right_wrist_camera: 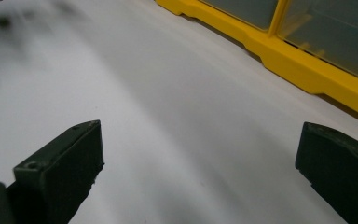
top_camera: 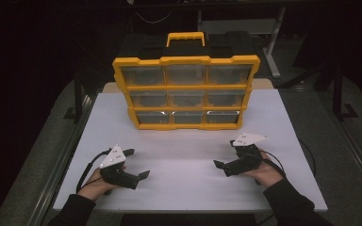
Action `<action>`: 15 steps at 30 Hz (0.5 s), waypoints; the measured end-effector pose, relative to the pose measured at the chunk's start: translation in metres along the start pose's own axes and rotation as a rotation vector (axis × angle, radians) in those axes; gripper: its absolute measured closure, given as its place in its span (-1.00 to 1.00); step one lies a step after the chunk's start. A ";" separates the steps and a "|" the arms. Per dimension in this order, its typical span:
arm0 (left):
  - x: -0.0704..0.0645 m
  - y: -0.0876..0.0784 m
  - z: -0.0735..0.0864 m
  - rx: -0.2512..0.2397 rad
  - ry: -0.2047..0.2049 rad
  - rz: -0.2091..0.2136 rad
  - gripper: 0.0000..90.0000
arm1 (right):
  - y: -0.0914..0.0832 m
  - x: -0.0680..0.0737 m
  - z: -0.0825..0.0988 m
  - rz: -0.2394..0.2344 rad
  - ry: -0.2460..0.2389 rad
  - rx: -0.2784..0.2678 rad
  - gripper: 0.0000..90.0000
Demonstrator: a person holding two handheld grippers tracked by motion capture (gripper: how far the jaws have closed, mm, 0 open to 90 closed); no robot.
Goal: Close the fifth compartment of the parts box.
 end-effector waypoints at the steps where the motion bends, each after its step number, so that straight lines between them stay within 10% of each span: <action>1: 0.000 0.000 0.000 0.001 0.003 0.000 -1.00 | -0.002 -0.001 0.002 0.000 0.001 -0.005 -0.99; 15: 0.000 0.000 0.000 0.001 -0.002 -0.001 -1.00 | -0.016 -0.003 0.025 0.003 0.005 -0.007 -0.99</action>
Point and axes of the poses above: each handheld gripper's, and its own axes: y roughly forward along the jaws, z roughly out of its underside, x roughly to its left, the point moved 1 cm from there along y, roughly forward along the jaws, and after that the axes turned 12 degrees about z, right-handed, at the moved point
